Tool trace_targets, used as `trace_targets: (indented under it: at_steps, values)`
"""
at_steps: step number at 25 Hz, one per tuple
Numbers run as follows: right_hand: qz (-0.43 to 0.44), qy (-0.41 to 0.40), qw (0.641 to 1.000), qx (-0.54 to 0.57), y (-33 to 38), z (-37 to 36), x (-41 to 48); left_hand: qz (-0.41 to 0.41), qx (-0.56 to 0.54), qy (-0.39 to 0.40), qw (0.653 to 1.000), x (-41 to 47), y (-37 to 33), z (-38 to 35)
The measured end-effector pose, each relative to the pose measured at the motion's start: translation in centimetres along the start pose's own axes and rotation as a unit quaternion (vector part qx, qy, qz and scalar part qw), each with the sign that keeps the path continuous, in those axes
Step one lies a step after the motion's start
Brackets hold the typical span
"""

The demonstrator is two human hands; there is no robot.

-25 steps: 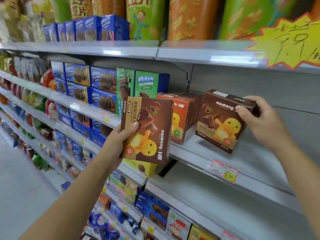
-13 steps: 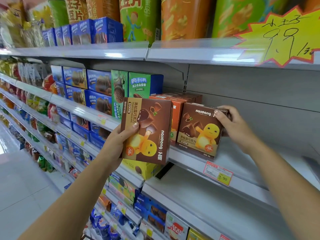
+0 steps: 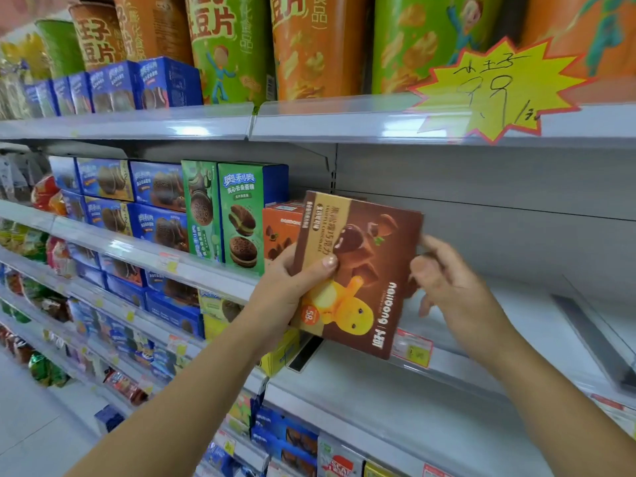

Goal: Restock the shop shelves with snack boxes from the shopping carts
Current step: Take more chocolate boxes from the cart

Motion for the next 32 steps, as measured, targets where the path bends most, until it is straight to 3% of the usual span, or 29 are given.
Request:
trace_targets:
  at_steps: [3,6,9,11,14,17,21,28,32]
  values:
    - [-0.043,-0.016,0.999,0.026,-0.8,2.7,0.0,-0.023,0.060,0.052,0.997,-0.7,-0.2,-4.9]
    - [-0.044,-0.082,0.995,0.038,-0.5,8.4,0.2,-0.131,0.159,0.046,0.977,-0.3,-2.3,-6.5]
    - [-0.048,-0.165,0.985,0.031,-1.6,13.8,1.3,-0.251,0.262,-0.026,0.932,1.1,-5.2,-4.9]
    - [-0.068,-0.184,0.980,0.024,-3.7,14.6,3.1,-0.305,0.359,-0.020,0.882,2.2,-5.9,-5.2]
    - [-0.119,-0.147,0.982,-0.015,-7.7,11.3,5.9,-0.299,0.476,0.044,0.826,3.9,-4.8,-6.8]
    - [-0.209,-0.040,0.976,0.037,-11.6,6.5,7.5,-0.296,0.546,0.075,0.780,4.8,-4.2,-7.5]
    - [-0.305,0.063,0.939,0.147,-12.7,1.8,7.8,-0.296,0.540,0.078,0.784,5.3,-4.6,-7.0]
    - [-0.290,0.061,0.946,0.129,-13.4,-1.6,9.2,-0.285,0.549,0.085,0.781,5.9,-4.4,-6.7]
    - [-0.275,0.007,0.955,0.113,-12.9,-0.2,9.2,-0.299,0.541,0.086,0.781,5.6,-4.7,-6.3]
Point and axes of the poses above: each hand's wrist, its own x-axis towards the middle knuckle, its own z-axis out of the back of the hand, y = z × x, the point moved 9 cm from there along x, towards the middle knuckle, and after that the axes turned 8 degrees about -y, right-handed, at the moved point
